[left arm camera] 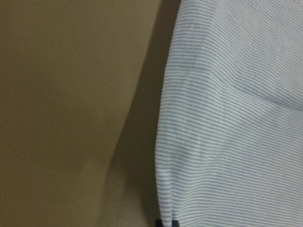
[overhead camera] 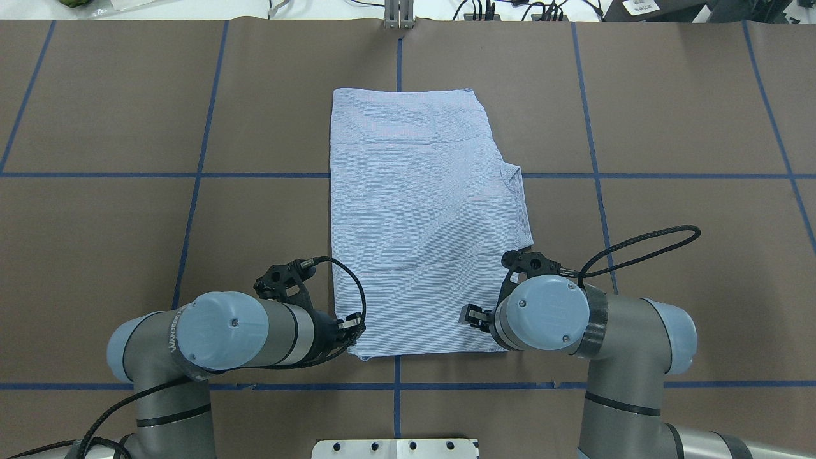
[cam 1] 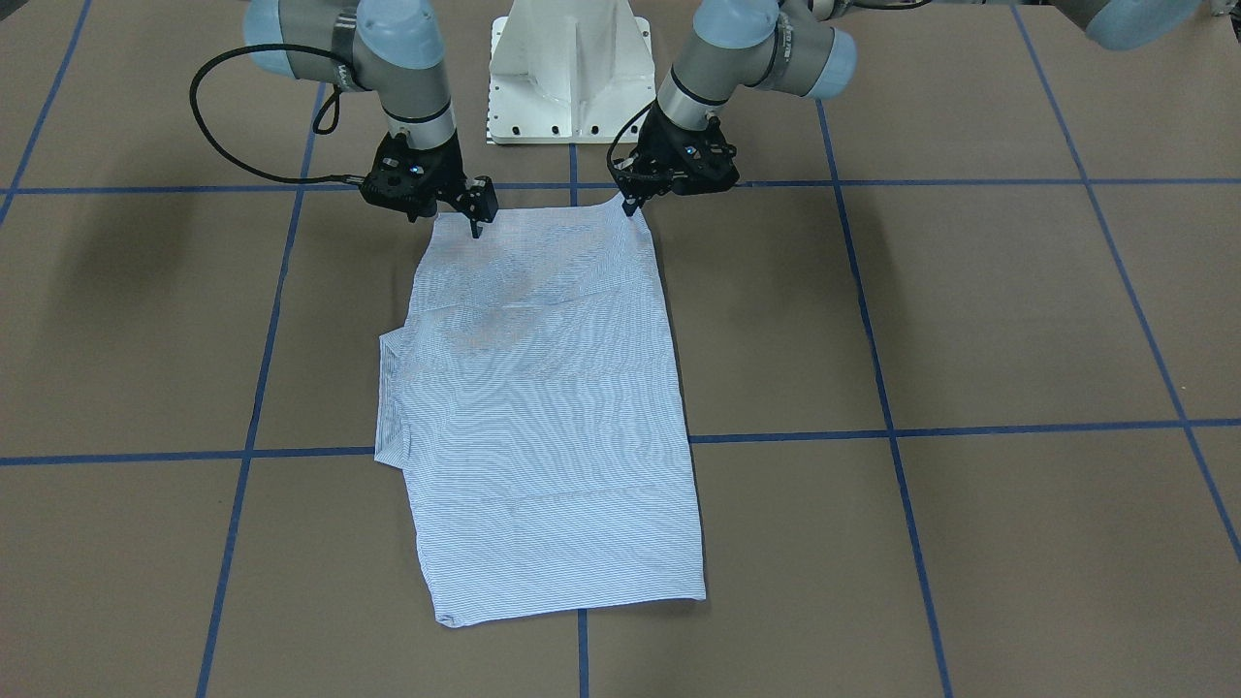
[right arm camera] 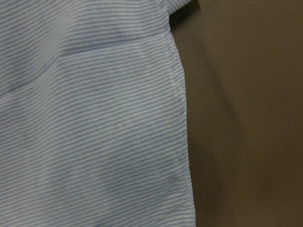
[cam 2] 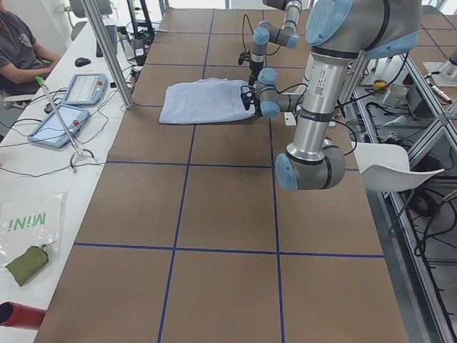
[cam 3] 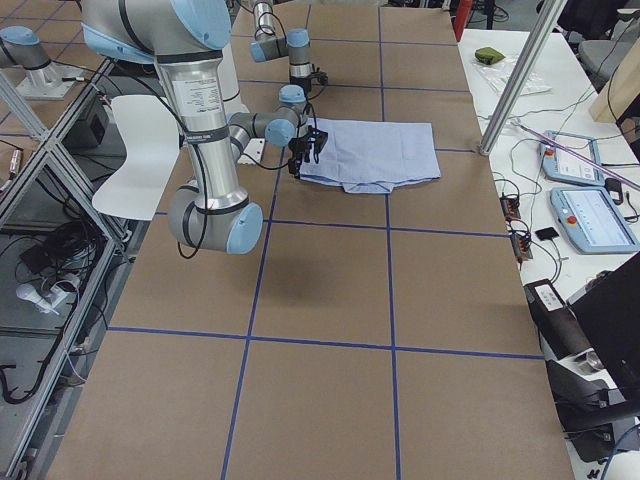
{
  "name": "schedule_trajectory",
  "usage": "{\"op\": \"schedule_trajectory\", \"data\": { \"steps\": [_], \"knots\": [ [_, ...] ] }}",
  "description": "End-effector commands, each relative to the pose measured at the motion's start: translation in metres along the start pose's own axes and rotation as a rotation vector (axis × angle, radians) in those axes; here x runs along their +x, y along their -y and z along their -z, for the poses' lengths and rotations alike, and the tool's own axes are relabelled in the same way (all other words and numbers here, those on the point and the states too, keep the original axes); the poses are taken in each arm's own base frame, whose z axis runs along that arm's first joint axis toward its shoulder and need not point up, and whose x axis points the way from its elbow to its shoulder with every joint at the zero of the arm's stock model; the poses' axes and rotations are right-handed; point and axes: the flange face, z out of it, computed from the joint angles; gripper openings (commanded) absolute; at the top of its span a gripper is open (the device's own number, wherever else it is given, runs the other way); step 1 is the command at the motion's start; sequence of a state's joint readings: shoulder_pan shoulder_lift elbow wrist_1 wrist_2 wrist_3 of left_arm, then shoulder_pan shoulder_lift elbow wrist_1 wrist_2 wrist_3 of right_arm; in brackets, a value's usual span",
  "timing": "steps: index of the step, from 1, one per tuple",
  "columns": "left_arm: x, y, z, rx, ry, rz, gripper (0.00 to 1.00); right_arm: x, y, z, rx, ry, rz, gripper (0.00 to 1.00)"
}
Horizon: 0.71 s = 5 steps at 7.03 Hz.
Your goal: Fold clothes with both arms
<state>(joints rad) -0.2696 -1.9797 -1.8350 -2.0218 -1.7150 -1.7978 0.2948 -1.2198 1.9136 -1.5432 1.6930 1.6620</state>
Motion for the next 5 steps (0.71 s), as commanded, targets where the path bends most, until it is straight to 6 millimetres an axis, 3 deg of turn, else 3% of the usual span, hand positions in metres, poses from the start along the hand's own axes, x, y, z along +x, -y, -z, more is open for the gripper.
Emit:
{"op": "schedule_trajectory", "data": {
  "steps": [1,4,5],
  "knots": [
    [-0.0007,-0.0005,-0.0005,-0.001,0.001,0.0,0.0,0.0002,-0.0005,-0.0052,-0.001,-0.01,-0.002,1.0],
    [-0.0009,0.0006,-0.0009,0.001,0.003,0.001,0.0,-0.0016,-0.0016,-0.0062,-0.003,-0.01,0.002,0.98],
    [-0.0009,0.0006,-0.0009,0.001,0.003,0.001,0.0,-0.0047,-0.0021,-0.0041,-0.004,-0.004,0.003,0.86]
  ]
}}
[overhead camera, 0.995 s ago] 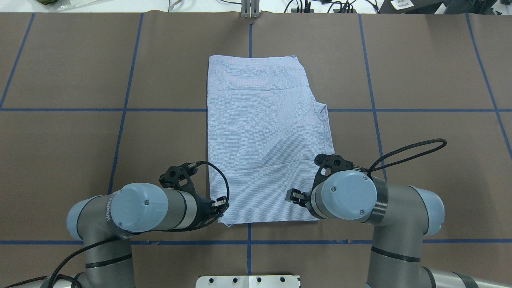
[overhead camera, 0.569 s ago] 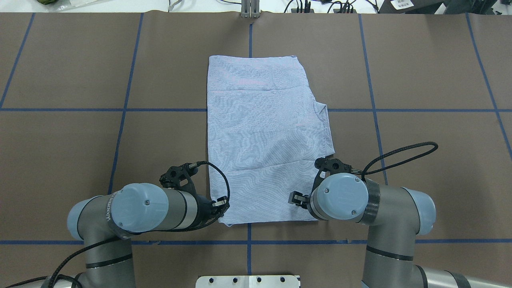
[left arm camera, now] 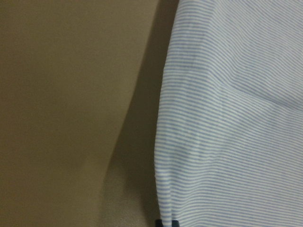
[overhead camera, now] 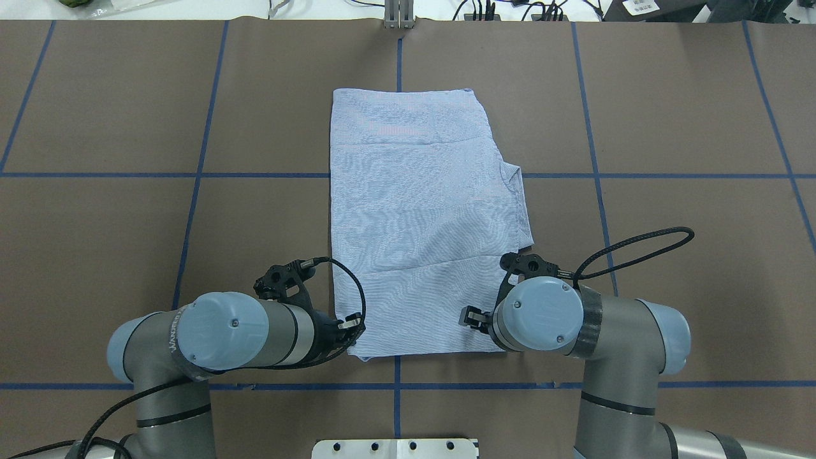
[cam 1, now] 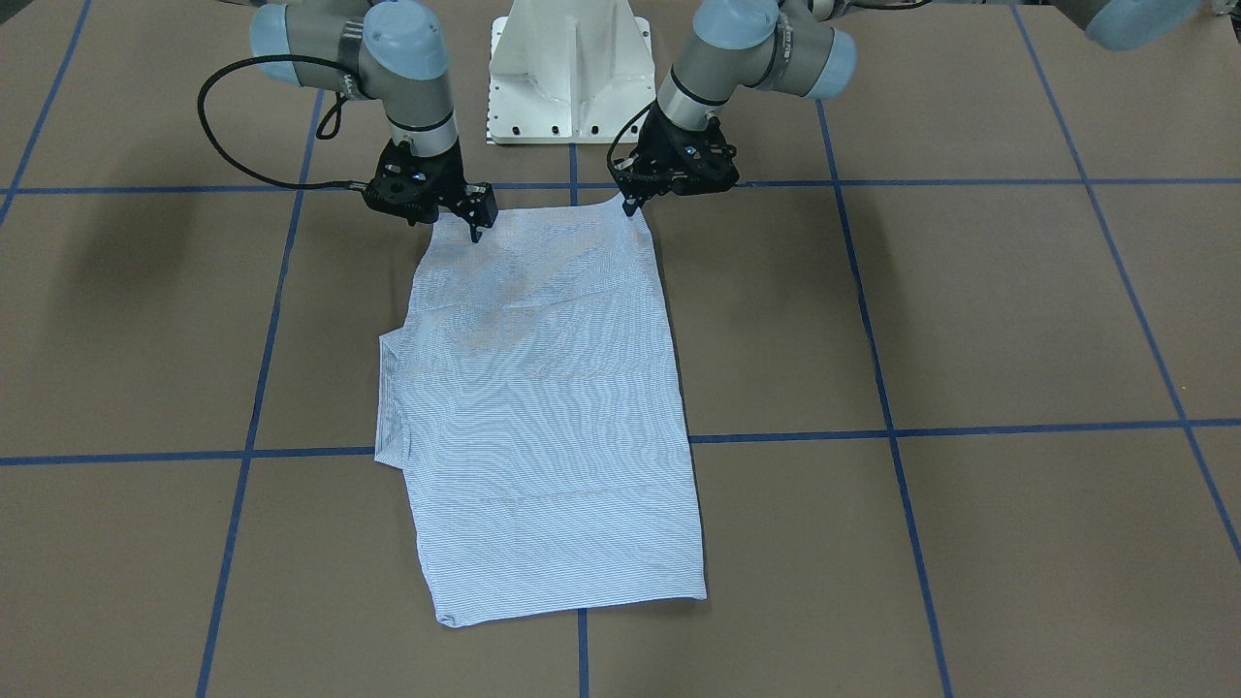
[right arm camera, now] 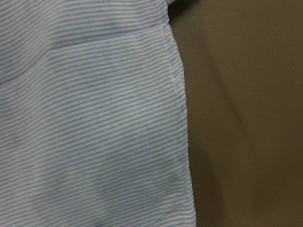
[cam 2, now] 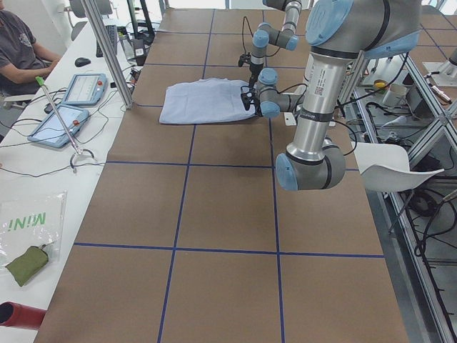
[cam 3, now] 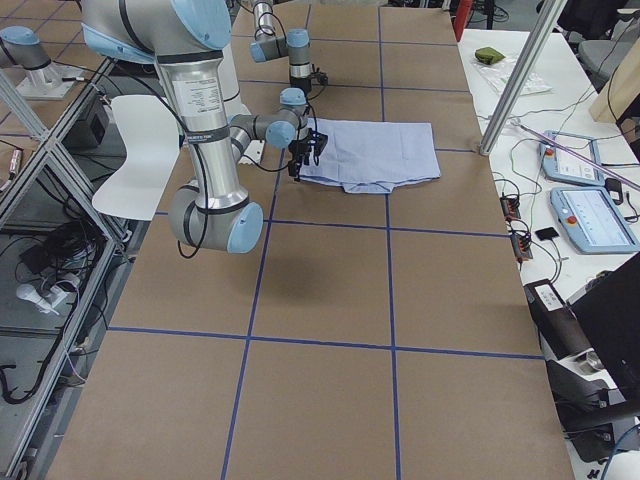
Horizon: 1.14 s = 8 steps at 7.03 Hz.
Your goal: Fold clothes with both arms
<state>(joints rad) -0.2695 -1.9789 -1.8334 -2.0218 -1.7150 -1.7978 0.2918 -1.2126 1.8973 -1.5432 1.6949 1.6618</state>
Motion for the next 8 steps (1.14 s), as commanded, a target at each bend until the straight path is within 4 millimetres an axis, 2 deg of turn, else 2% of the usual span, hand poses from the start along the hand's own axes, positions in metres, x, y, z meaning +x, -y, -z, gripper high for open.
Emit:
{"op": "schedule_trajectory", "data": {
  "steps": [1,2,4,8],
  "knots": [
    [-0.0004,0.0007,-0.0007,0.002,0.001,0.0,0.0,-0.0057,-0.0003,0.0042,0.0,0.012,0.001,0.77],
    [-0.0011,0.0008,-0.0008,0.002,0.001,0.0,0.0,-0.0057,-0.0003,0.0043,0.0,0.012,0.001,0.69],
    [-0.0019,0.0012,-0.0022,0.003,0.004,0.001,0.0,-0.0057,-0.0005,0.0043,-0.002,0.012,0.001,0.65],
    [-0.0018,0.0014,-0.0033,0.003,0.006,0.001,0.0,-0.0052,-0.0007,0.0038,-0.005,0.007,0.002,0.73]
  ]
}}
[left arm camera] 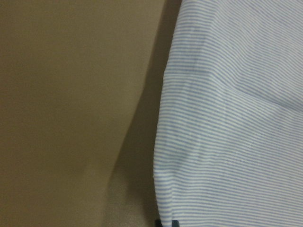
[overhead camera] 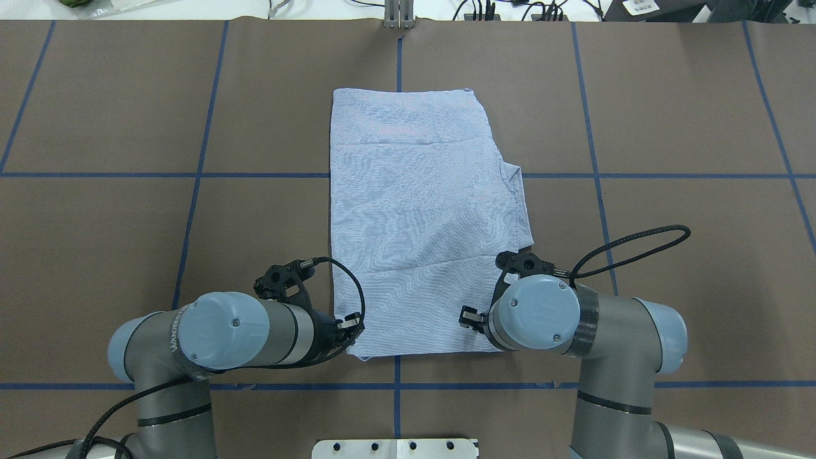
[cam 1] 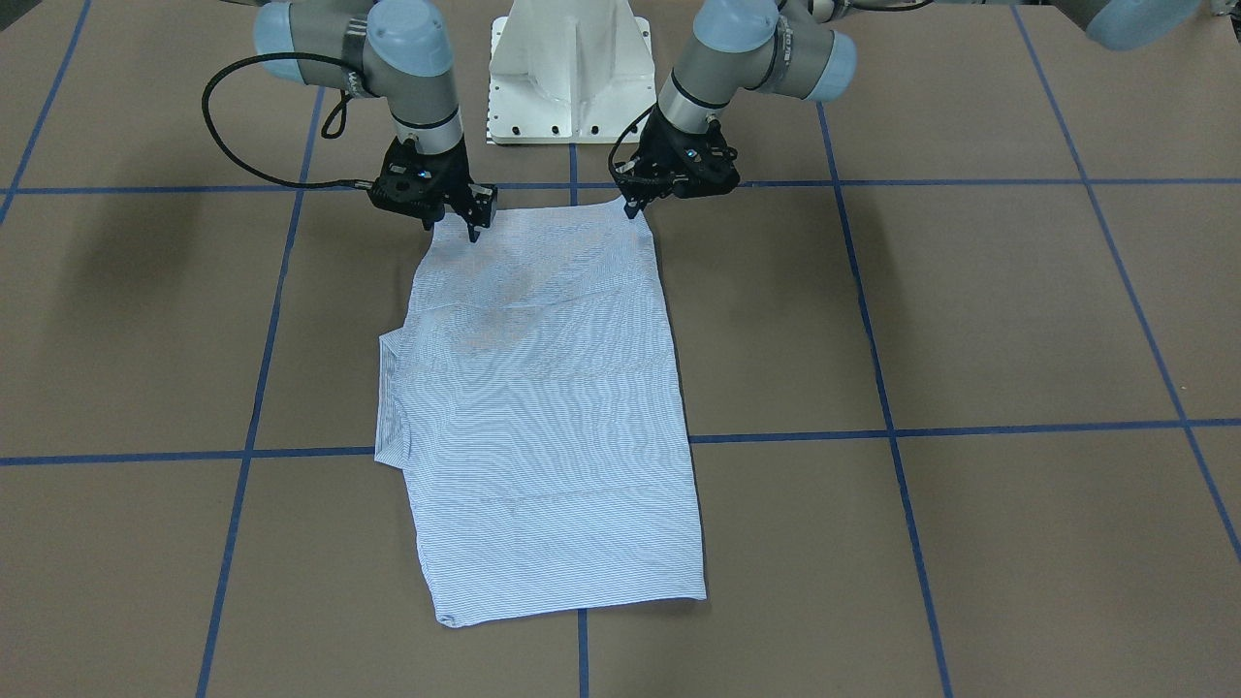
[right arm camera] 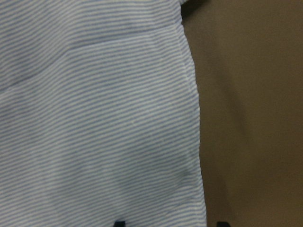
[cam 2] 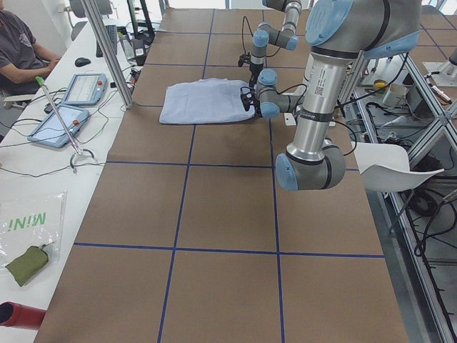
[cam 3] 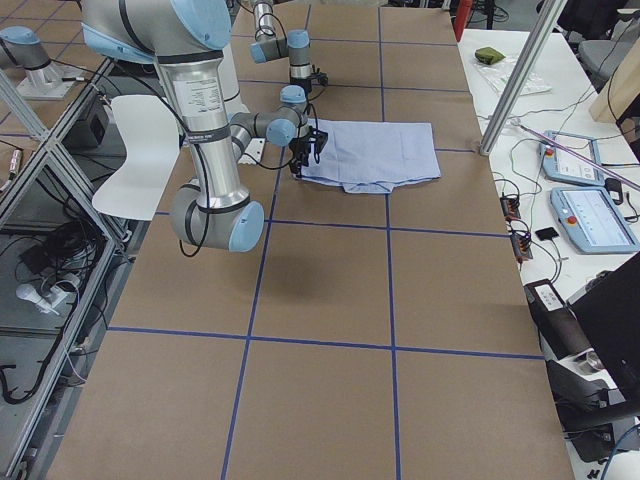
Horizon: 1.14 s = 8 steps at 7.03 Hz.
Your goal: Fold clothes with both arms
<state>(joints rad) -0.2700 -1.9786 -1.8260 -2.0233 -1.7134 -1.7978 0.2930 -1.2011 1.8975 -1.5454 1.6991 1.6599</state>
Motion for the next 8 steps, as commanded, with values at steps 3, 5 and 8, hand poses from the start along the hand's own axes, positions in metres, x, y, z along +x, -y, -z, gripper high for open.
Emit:
{"op": "schedule_trajectory", "data": {
  "steps": [3,5,8],
  "knots": [
    [0.0,0.0001,-0.0002,0.0,0.0,0.0,0.0,0.001,0.0002,-0.0016,0.0,-0.01,-0.001,0.71],
    [0.0009,0.0,0.0,0.001,-0.001,0.0,0.0,0.0019,0.0004,-0.0022,0.001,-0.013,-0.002,0.66],
    [-0.0004,0.0004,-0.0009,0.002,0.001,0.0,0.0,0.0005,-0.0006,-0.0022,-0.001,-0.012,-0.002,0.42]
  ]
}}
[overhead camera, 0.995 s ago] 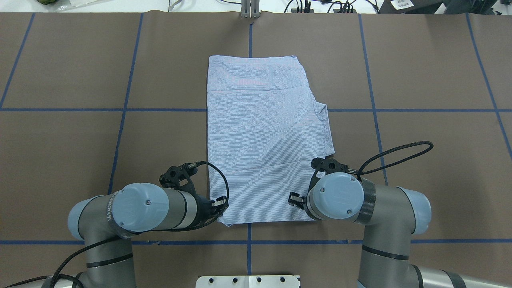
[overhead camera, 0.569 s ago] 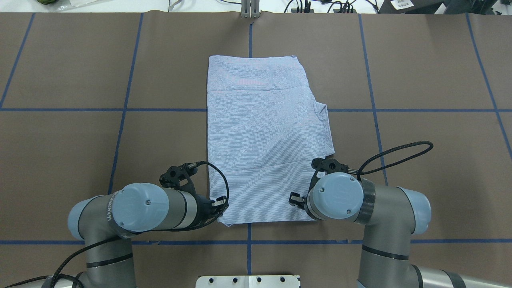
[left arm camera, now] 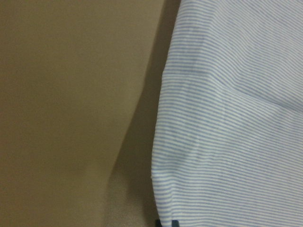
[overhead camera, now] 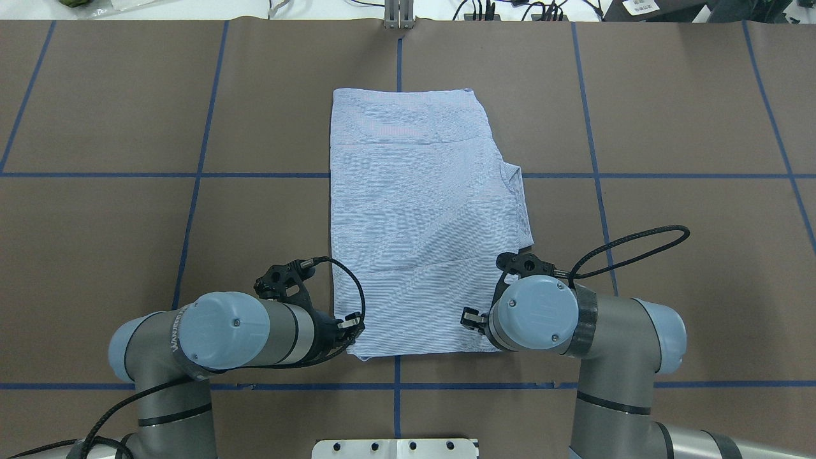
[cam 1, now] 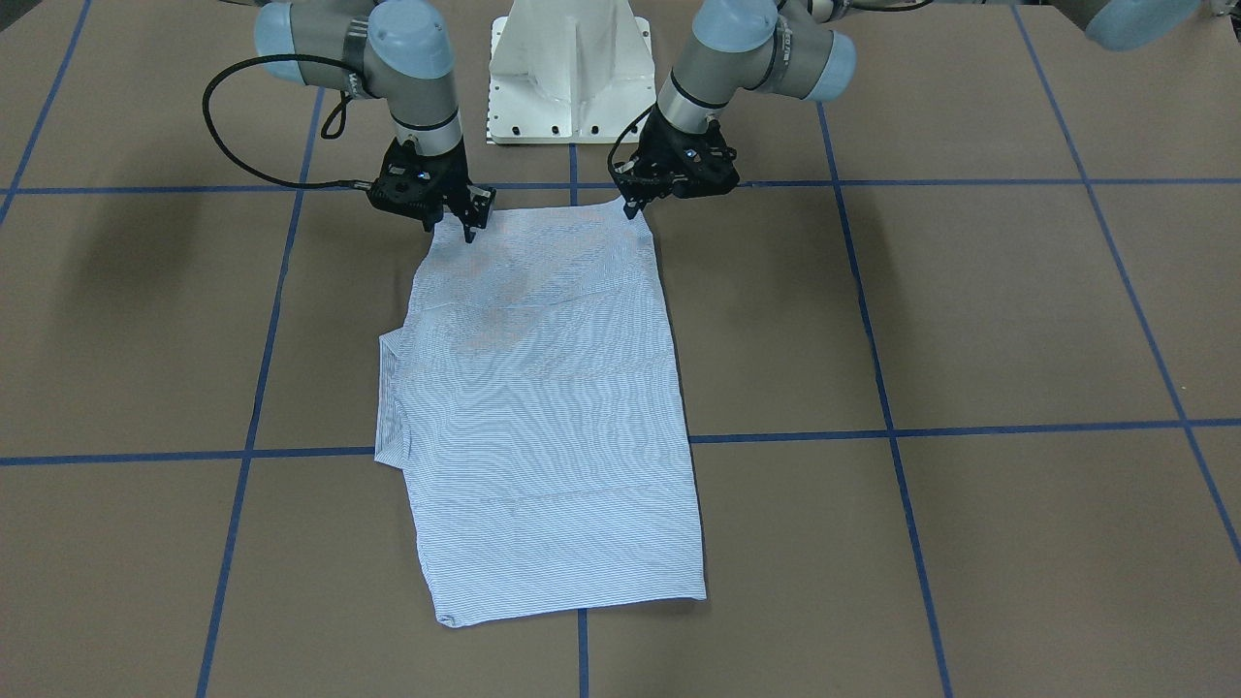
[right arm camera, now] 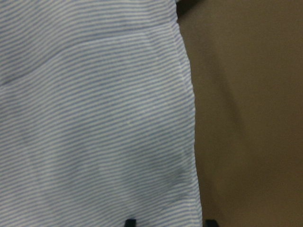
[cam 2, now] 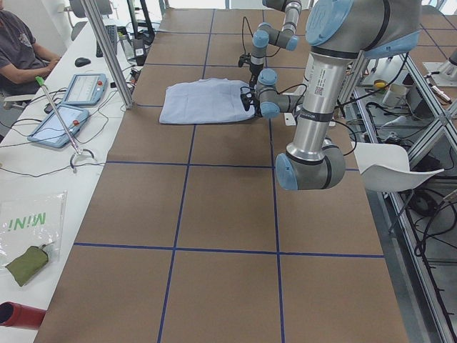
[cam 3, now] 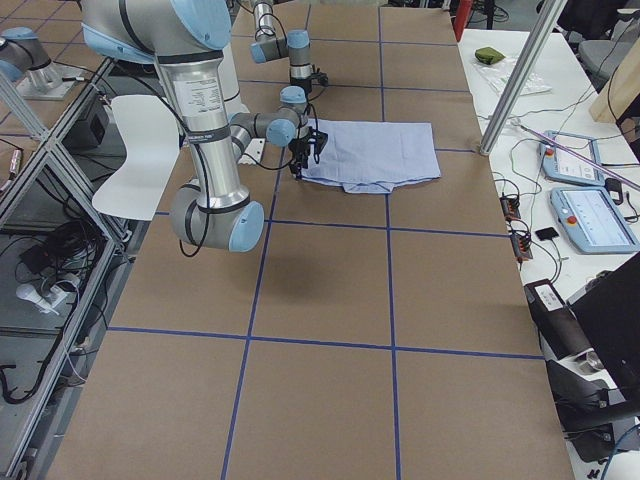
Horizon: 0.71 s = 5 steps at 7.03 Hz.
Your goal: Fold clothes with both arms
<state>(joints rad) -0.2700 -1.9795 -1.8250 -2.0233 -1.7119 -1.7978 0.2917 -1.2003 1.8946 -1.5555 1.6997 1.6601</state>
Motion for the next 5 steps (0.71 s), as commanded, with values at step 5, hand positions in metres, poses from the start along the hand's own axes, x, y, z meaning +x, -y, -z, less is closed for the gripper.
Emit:
{"op": "schedule_trajectory", "data": {
  "steps": [5],
  "knots": [
    [0.0,0.0,0.0,0.0,0.0,0.0,0.0,-0.012,-0.001,0.01,0.0,0.025,-0.002,0.0]
  ]
}}
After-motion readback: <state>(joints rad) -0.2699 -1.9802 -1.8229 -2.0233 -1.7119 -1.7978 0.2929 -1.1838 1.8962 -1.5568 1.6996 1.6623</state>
